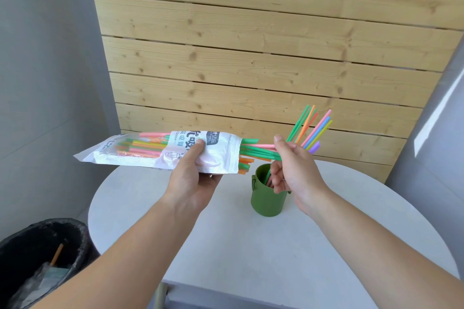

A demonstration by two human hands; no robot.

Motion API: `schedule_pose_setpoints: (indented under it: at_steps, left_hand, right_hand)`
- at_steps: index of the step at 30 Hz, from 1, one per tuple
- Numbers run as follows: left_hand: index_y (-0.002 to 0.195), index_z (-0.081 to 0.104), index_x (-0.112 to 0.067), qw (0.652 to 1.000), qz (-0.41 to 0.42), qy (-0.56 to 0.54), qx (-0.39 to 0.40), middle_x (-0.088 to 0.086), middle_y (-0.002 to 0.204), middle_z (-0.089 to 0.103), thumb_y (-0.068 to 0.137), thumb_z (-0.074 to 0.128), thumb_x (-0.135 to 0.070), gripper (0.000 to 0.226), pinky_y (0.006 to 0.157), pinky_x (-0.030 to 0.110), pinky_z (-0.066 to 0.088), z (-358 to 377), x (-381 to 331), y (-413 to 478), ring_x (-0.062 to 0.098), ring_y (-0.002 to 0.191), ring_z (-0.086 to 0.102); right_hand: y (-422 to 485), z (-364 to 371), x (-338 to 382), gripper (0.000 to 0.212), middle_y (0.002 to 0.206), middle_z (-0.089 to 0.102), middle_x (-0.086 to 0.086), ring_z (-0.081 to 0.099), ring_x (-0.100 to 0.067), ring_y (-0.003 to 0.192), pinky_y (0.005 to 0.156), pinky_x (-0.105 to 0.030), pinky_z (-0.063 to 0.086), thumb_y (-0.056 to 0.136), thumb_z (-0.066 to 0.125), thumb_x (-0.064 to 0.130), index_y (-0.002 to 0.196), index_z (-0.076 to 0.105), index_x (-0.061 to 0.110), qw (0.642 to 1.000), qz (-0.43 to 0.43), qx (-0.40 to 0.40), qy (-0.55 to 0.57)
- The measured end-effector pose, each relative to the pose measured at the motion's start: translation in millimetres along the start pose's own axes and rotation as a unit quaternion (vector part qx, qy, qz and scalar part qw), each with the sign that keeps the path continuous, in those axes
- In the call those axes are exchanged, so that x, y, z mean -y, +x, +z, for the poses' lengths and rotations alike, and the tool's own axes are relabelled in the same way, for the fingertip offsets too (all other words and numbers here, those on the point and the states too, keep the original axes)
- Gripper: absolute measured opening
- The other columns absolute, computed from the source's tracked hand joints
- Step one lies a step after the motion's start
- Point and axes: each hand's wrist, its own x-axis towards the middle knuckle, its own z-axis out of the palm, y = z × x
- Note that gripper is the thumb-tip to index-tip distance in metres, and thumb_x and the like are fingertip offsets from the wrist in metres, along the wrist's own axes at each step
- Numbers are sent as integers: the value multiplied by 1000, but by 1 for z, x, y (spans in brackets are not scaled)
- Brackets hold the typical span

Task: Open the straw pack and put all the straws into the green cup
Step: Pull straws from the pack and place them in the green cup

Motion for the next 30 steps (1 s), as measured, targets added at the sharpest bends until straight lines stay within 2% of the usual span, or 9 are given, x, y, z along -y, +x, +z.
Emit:
schedule_pose_setpoints:
  at_steps: [3,6,11,16,20,22,26,30]
  left_hand:
    - [133,62,-11,1000,2,4,-4,9,117,79,99,65,-14,34,83,43,64,0,-1,2,23,102,77]
    - [134,62,-10,1000,0,10,-4,8,120,78,99,66,-13,36,79,40,64,0,-2,1,22,102,76]
    - [134,62,-11,1000,-1,9,-4,7,120,78,99,66,-14,36,84,41,64,0,-2,1,21,110,75]
    - [133,62,-10,1000,9,-4,-7,9,124,76,100,65,-15,34,99,50,57,-2,-5,4,25,114,73]
    - [116,68,-11,1000,-2,-4,-17,8,119,78,99,66,-14,17,97,48,58,-1,-2,3,24,111,74]
    - [118,67,-11,1000,-7,-8,-21,8,117,78,99,66,-14,19,92,46,60,0,-1,2,23,108,75]
    - [126,66,-10,1000,-2,-14,-15,9,121,77,99,66,-16,27,97,49,59,0,-1,3,25,111,74]
    - [132,64,-9,1000,1,-26,-6,10,124,76,99,67,-21,35,103,51,55,-1,-4,2,27,115,73]
  right_hand:
    - [-3,1,4,32,69,72,-14,60,-22,45,39,-25,47,101,51,42,107,63,13,998,28,44,31]
    - [-4,0,7,24,76,75,-16,65,-20,49,42,-25,51,102,54,27,105,65,6,995,33,65,67]
    - [-1,-3,6,11,68,72,-11,60,-16,46,41,-22,48,98,60,17,92,65,9,995,20,42,84]
    - [6,-12,4,10,62,58,-8,54,-13,43,43,-24,41,95,64,19,89,66,10,998,-10,-17,64]
    - [5,-11,4,24,67,61,-10,57,-18,44,41,-26,47,94,66,34,99,60,12,997,-8,-40,66]
    - [1,-7,5,30,76,63,-12,60,-20,43,41,-27,50,93,67,36,103,58,10,996,-12,-44,71]
    - [-3,-2,14,21,80,67,-14,65,-18,47,46,-27,56,94,68,18,103,60,2,992,-10,-33,117]
    - [2,-9,28,7,79,67,-15,66,-17,54,51,-24,57,89,70,4,90,64,2,993,7,-2,116]
